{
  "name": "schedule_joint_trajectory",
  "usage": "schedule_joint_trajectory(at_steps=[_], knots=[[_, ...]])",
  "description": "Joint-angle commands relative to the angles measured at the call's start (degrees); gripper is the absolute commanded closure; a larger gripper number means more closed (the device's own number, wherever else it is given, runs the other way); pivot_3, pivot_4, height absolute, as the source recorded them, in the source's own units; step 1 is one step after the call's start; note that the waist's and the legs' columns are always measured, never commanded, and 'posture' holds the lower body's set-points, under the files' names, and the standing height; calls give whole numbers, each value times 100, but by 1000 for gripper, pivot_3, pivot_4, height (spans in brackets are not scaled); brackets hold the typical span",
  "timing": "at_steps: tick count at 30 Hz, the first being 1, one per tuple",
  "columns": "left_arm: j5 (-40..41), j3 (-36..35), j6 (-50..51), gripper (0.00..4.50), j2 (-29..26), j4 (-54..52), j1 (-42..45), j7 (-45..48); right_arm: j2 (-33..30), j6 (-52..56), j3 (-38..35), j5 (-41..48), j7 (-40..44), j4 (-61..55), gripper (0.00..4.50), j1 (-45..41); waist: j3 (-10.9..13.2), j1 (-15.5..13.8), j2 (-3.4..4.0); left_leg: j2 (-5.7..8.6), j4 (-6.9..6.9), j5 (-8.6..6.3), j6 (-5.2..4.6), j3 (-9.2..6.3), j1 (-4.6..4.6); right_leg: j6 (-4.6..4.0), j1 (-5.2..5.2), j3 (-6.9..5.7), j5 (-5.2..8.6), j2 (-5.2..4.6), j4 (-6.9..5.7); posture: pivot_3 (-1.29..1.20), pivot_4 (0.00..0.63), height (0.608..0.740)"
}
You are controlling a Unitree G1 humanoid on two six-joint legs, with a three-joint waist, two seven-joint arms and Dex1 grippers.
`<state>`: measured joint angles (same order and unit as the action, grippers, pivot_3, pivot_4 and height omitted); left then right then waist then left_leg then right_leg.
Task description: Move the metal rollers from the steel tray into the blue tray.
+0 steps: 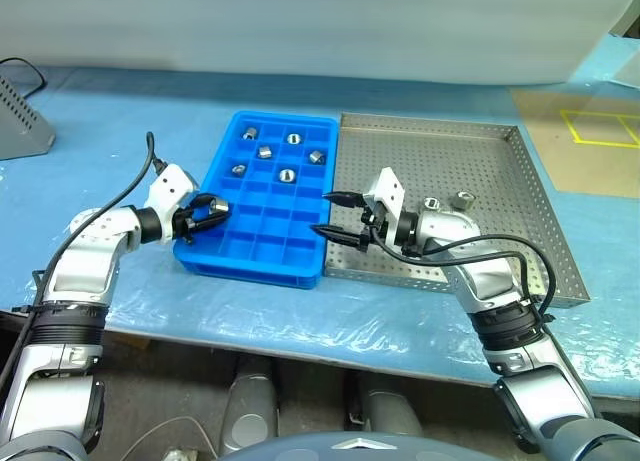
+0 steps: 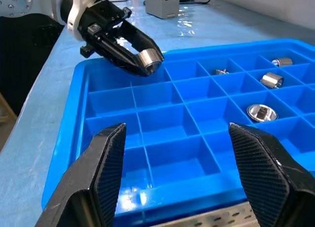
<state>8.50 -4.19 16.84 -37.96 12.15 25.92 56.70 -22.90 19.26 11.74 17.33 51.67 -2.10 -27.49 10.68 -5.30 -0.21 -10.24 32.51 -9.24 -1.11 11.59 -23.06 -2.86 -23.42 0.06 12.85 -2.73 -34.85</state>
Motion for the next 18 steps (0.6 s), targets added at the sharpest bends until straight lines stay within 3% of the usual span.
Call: schedule_joint_trajectory(at_steps=[1,11,18], knots=[[-89,68,-213,2607,-56,280,178,-115,-59,-47,-137,-3,-66,-267,1117,73,0,4,0,0,-5,2,-3,0,-1,-1,-2,0,1,1,2,-41,150,740],[-92,208,-439,2607,-366,673,188,198,-152,3,-134,-59,-259,-456,1117,342,-1,166,-2,-4,-21,11,-5,-1,-3,-11,-16,0,7,9,1,-73,150,740],[-105,238,-531,402,-421,794,299,181,-168,-3,-134,-67,-316,-468,1117,372,-1,183,-2,-5,-21,14,-4,-1,4,-12,-12,0,7,9,-3,-79,150,740]])
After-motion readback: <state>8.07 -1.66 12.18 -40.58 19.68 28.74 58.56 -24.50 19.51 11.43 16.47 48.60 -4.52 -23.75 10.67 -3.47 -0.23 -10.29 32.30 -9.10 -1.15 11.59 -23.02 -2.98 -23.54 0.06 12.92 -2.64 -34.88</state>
